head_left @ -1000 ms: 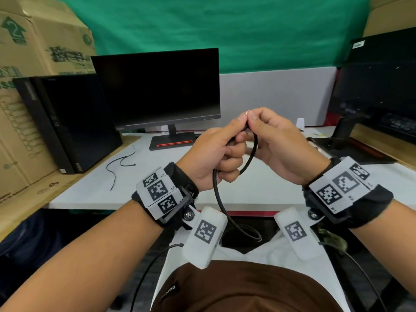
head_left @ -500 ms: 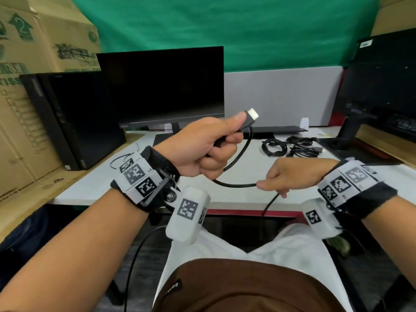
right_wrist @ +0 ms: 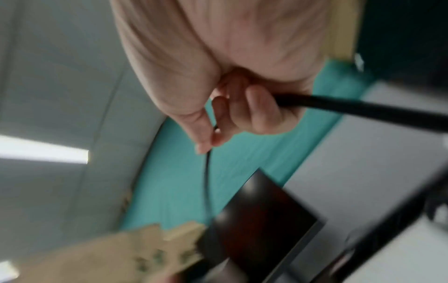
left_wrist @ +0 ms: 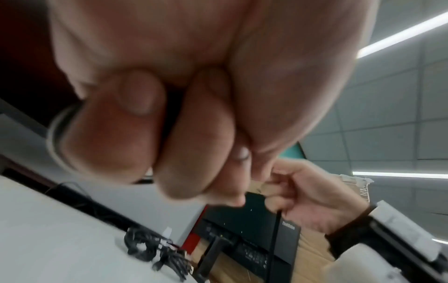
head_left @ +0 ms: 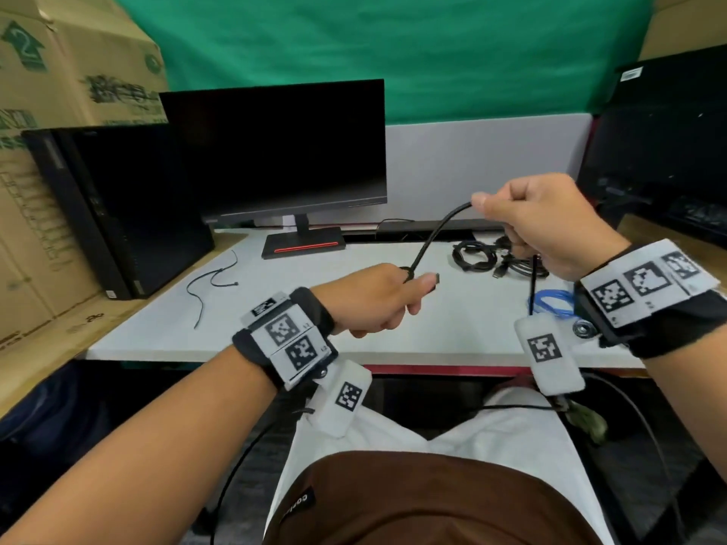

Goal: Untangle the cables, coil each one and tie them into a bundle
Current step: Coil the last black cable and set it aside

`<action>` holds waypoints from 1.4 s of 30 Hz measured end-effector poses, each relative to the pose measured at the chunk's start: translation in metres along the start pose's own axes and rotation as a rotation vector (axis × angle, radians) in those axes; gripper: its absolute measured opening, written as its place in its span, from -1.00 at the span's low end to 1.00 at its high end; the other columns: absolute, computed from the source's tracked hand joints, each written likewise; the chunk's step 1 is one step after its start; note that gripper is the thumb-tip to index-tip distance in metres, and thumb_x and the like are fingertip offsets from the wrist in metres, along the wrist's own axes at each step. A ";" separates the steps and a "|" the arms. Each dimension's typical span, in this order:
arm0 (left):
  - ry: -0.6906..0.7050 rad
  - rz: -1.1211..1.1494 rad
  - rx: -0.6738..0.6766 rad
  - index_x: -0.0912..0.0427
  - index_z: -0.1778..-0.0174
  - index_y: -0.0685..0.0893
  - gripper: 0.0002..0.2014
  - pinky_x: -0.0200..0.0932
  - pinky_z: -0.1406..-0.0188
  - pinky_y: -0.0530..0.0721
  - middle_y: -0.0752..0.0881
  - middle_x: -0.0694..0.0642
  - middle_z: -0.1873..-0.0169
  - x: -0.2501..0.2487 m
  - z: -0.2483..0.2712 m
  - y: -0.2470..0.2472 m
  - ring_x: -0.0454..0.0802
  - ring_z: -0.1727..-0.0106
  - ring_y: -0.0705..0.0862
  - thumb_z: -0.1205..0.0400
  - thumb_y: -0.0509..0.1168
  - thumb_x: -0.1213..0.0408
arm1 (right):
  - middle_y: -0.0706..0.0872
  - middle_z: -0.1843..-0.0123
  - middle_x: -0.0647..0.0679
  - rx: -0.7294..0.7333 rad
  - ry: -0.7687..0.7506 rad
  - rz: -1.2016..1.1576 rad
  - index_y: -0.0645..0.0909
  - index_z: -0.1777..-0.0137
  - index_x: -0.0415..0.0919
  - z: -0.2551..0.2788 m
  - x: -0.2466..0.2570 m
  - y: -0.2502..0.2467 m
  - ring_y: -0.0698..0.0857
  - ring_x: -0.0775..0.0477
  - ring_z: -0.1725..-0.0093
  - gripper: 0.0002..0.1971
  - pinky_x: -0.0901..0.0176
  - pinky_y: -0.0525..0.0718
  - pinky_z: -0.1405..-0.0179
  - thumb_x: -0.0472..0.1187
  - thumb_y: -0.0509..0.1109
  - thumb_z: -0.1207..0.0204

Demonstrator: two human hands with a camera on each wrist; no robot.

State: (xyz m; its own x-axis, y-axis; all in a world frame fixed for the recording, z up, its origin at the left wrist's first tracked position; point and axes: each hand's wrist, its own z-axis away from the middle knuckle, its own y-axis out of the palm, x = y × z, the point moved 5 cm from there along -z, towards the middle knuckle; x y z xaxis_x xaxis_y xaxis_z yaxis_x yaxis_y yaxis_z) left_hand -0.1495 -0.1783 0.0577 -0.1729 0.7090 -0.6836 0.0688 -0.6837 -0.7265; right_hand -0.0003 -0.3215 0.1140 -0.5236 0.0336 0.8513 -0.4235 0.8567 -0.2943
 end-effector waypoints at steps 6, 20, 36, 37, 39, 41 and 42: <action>-0.025 0.707 -0.084 0.11 0.15 0.50 -0.17 -0.26 0.57 0.02 0.19 -0.03 0.50 0.007 -0.012 -0.006 -0.11 0.59 0.07 -0.43 -0.17 -0.65 | 0.57 0.34 -0.06 0.438 0.022 -0.496 0.64 -0.15 -0.43 0.040 0.035 0.050 0.47 0.05 0.42 -0.79 0.18 0.65 0.35 -0.37 0.19 -0.74; 0.290 1.113 -0.054 0.06 0.55 0.27 -0.40 -0.16 0.44 0.51 0.36 -0.01 0.55 -0.013 -0.008 -0.016 -0.08 0.54 0.36 -0.68 0.01 -0.30 | 0.74 -0.12 0.00 0.468 0.173 -0.189 0.32 -0.54 -0.08 0.054 -0.013 0.086 0.75 0.09 -0.09 -0.23 -0.14 0.66 -0.37 0.14 0.52 -0.39; 0.201 1.203 0.103 0.10 0.41 0.46 -0.42 -0.20 0.60 0.19 0.15 -0.07 0.68 -0.030 0.000 -0.007 -0.14 0.73 0.14 -0.73 0.01 -0.29 | 0.15 0.48 0.05 0.093 0.307 -0.728 0.31 0.38 -0.07 0.053 0.012 0.073 0.08 0.05 0.55 -0.51 0.23 0.10 0.65 0.20 0.22 -0.69; 0.205 1.194 0.123 0.10 0.41 0.47 -0.41 -0.21 0.61 0.23 0.16 -0.07 0.69 -0.033 0.001 -0.003 -0.13 0.73 0.15 -0.73 0.00 -0.30 | 0.13 0.48 0.05 0.054 0.347 -0.722 0.23 0.43 -0.03 0.054 0.008 0.071 0.07 0.04 0.55 -0.49 0.23 0.08 0.65 0.16 0.29 -0.67; 0.210 1.180 0.136 0.11 0.42 0.45 -0.36 -0.23 0.64 0.32 0.17 -0.06 0.69 -0.038 0.003 0.003 -0.12 0.74 0.14 -0.70 -0.06 -0.37 | 0.10 0.47 0.03 0.018 0.410 -0.730 0.16 0.47 0.00 0.055 0.002 0.070 0.05 0.02 0.55 -0.47 0.24 0.06 0.66 0.10 0.36 -0.61; 0.199 1.160 0.095 0.09 0.46 0.41 -0.33 -0.25 0.66 0.31 0.16 -0.06 0.69 -0.039 0.004 0.005 -0.12 0.75 0.11 -0.69 -0.11 -0.41 | 0.13 0.46 0.01 0.010 0.423 -0.744 0.20 0.46 -0.02 0.055 0.002 0.069 0.10 0.03 0.54 -0.50 0.24 0.11 0.67 0.06 0.37 -0.60; 0.177 1.146 0.058 0.08 0.48 0.39 -0.32 -0.26 0.67 0.25 0.15 -0.06 0.69 -0.038 0.004 0.003 -0.12 0.74 0.09 -0.68 -0.11 -0.42 | 0.20 0.45 -0.01 0.011 0.393 -0.718 0.27 0.44 -0.05 0.054 0.004 0.069 0.16 0.02 0.53 -0.54 0.23 0.19 0.67 0.04 0.35 -0.62</action>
State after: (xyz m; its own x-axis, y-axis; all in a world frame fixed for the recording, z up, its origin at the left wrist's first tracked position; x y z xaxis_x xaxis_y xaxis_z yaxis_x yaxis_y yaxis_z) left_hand -0.1467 -0.2080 0.0813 0.1023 -0.3199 -0.9419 0.0503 -0.9440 0.3261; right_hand -0.0715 -0.2899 0.0741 0.1741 -0.3414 0.9236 -0.5652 0.7334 0.3776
